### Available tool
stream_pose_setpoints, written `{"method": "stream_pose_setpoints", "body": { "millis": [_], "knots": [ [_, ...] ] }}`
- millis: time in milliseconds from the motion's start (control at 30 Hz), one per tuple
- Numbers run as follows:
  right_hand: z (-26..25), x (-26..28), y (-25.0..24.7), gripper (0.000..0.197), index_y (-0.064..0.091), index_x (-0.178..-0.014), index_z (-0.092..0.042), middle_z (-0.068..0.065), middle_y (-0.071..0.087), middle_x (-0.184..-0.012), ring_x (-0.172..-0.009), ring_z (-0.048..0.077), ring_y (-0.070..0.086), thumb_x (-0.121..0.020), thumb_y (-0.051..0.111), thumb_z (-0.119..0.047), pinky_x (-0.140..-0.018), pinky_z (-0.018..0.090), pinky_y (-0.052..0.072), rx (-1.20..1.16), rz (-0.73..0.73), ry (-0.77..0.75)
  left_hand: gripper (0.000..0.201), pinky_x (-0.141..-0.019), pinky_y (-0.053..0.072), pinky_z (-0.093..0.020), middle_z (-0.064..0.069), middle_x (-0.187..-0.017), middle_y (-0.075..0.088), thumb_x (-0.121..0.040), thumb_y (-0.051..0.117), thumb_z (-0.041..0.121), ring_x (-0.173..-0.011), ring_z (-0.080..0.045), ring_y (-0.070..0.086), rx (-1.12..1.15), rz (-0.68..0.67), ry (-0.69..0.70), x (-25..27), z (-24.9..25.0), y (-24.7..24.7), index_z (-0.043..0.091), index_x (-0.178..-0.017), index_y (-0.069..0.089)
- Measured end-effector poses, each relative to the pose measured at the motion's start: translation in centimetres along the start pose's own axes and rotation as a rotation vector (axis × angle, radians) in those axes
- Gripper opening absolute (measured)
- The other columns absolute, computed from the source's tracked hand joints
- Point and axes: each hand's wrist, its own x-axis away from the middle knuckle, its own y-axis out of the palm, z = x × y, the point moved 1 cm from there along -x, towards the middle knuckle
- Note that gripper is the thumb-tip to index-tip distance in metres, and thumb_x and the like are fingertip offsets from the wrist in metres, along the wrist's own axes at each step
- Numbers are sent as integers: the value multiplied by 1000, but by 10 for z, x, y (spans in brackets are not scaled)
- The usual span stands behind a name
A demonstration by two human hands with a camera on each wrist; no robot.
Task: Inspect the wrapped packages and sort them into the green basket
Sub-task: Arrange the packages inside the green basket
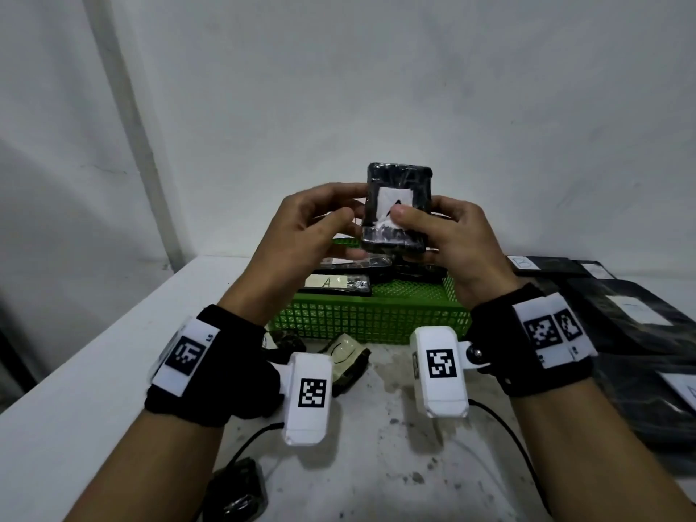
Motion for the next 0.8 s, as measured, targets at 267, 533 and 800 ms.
{"method": "stream_pose_setpoints", "body": {
  "millis": [267,533,800],
  "knots": [
    [0,1,3,52,61,-133,-18,0,74,-115,-103,14,72,-84,78,-16,-83,31,58,82,-148,-63,37,-52,50,-25,5,-79,58,-93,52,50,-60,-11,55,20,4,-141,-1,0,-3,22,-114,63],
    [-7,6,2,48,58,-133,-34,-7,72,-119,-105,17,73,-87,68,-46,-71,32,59,95,-211,5,24,-74,59,-31,-2,-92,62,-96,61,21,-78,-8,65,-5,-18,-85,-1,-7,-4,23,-120,60],
    [-8,8,4,19,64,-100,-21,1,74,-96,-83,19,75,-86,73,-11,-71,41,63,-18,-48,-144,27,-80,58,-31,-3,-90,63,-91,59,34,-85,-15,67,-19,-42,-51,0,-5,1,25,-117,61]
  ]
}}
